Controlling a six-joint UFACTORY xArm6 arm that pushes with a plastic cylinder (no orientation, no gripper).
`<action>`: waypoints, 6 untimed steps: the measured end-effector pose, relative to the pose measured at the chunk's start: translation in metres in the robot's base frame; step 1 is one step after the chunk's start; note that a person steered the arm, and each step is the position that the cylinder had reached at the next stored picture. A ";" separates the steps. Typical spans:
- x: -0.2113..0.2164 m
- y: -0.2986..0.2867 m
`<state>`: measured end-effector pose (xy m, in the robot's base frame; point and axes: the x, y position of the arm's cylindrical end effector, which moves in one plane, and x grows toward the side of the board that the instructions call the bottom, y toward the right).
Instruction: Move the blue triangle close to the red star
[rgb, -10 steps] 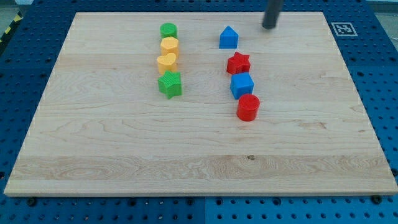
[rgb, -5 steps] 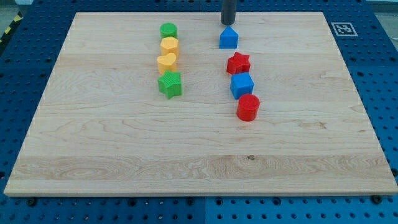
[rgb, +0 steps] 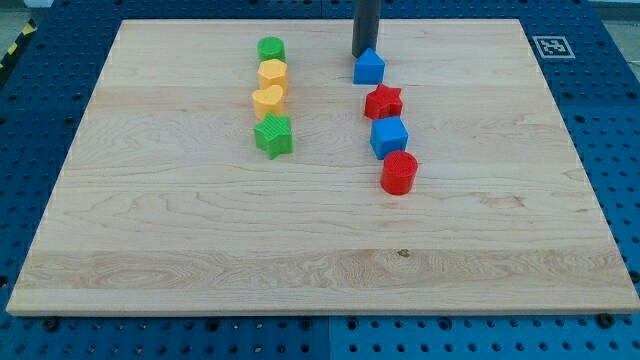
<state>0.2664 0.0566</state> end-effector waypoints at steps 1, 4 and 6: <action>0.001 0.000; 0.012 0.000; 0.013 0.001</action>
<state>0.2795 0.0571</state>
